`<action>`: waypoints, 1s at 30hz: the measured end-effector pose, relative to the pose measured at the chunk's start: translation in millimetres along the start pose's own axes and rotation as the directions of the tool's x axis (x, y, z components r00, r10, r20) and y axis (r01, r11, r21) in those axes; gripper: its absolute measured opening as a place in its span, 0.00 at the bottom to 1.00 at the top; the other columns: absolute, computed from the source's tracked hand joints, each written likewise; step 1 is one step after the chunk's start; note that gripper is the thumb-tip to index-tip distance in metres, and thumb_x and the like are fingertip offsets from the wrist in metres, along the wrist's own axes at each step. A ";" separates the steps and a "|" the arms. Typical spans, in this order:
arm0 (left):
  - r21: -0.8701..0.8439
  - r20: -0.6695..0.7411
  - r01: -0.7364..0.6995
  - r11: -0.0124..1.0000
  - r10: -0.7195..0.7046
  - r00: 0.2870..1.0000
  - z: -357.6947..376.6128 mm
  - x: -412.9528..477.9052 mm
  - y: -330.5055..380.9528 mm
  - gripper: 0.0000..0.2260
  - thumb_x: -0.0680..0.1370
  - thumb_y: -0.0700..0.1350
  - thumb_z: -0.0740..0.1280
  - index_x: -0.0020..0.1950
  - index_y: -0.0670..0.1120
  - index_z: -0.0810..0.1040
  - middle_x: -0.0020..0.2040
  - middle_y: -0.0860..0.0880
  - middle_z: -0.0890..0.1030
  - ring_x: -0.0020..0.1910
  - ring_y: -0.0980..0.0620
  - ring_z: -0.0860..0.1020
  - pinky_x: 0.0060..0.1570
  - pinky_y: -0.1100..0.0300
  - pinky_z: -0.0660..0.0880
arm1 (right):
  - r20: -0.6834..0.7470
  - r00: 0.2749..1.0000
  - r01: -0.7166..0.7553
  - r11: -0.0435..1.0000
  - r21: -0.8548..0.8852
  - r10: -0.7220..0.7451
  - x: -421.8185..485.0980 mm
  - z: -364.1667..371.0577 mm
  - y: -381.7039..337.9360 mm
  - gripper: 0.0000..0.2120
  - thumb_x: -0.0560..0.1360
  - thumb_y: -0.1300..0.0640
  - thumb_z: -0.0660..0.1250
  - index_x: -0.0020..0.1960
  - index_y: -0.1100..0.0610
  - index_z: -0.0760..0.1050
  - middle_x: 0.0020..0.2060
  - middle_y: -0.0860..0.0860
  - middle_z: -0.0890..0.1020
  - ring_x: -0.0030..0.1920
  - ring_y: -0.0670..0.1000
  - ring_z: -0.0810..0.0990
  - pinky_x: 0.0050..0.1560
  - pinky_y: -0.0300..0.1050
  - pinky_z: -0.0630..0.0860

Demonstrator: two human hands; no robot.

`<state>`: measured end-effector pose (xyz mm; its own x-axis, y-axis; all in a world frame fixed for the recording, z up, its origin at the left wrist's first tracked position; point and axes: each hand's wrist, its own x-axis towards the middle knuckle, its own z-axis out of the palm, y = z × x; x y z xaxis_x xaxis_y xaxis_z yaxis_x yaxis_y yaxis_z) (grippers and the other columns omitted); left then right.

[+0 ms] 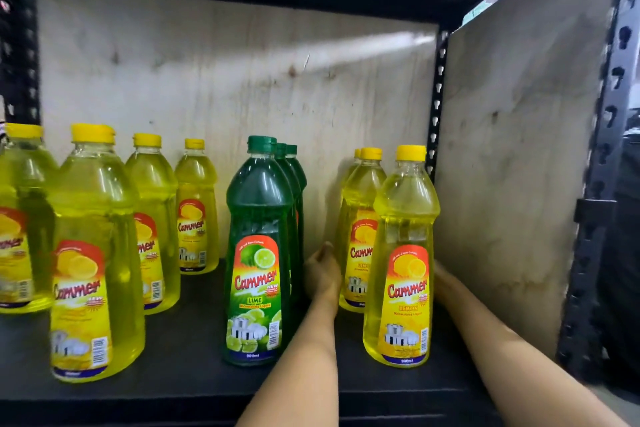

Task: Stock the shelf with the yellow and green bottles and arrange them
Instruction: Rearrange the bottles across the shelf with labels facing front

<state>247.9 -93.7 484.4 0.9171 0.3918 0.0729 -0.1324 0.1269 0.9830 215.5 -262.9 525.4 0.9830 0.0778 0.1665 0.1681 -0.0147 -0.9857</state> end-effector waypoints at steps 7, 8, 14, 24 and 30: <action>0.043 0.113 -0.068 0.997 0.063 0.992 -15.8 -44.4 4.1 0.18 0.81 0.62 0.57 0.52 0.53 0.81 0.38 0.57 0.79 0.43 0.53 0.79 0.45 0.60 0.72 | 0.179 0.977 -0.123 0.992 0.042 0.113 -28.2 -8.7 11.5 0.19 0.82 0.58 0.60 0.38 0.57 0.85 0.35 0.55 0.86 0.36 0.51 0.87 0.33 0.43 0.82; 0.045 0.117 -0.078 0.996 0.072 0.990 -18.6 -48.9 4.8 0.17 0.81 0.62 0.57 0.50 0.55 0.81 0.38 0.58 0.79 0.43 0.54 0.79 0.43 0.61 0.72 | 0.181 0.978 -0.108 0.994 0.010 0.105 -31.8 -8.7 11.9 0.14 0.81 0.60 0.61 0.42 0.58 0.83 0.37 0.55 0.87 0.37 0.52 0.87 0.35 0.44 0.82; 0.072 0.185 -0.096 0.993 0.081 0.979 -22.8 -55.1 5.4 0.21 0.80 0.63 0.57 0.66 0.54 0.76 0.39 0.64 0.76 0.38 0.64 0.73 0.36 0.66 0.68 | 0.139 0.990 0.012 0.988 -0.154 0.010 -40.6 -3.5 13.8 0.06 0.78 0.64 0.67 0.44 0.58 0.80 0.36 0.53 0.86 0.38 0.50 0.87 0.37 0.42 0.82; 0.131 0.271 -0.174 0.976 0.133 0.953 -20.1 -53.6 7.5 0.24 0.80 0.64 0.53 0.68 0.53 0.74 0.44 0.58 0.80 0.50 0.52 0.80 0.49 0.55 0.76 | 0.116 0.992 0.059 0.985 -0.162 -0.040 -41.4 -3.7 15.2 0.07 0.78 0.65 0.67 0.45 0.57 0.81 0.38 0.54 0.87 0.40 0.51 0.87 0.39 0.44 0.82; 0.129 0.160 -0.162 0.978 0.141 0.977 -28.1 -67.6 5.2 0.21 0.81 0.55 0.61 0.73 0.51 0.70 0.65 0.47 0.79 0.61 0.47 0.78 0.54 0.55 0.76 | 0.023 0.999 0.040 0.981 -0.192 -0.036 -49.4 -3.5 22.0 0.05 0.76 0.65 0.71 0.49 0.57 0.82 0.42 0.55 0.87 0.47 0.55 0.86 0.54 0.56 0.82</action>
<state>174.6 -93.9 479.8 0.9376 0.2549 0.2364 -0.2295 -0.0572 0.9716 170.9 -270.6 495.6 0.9743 0.1012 0.2014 0.2184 -0.2024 -0.9547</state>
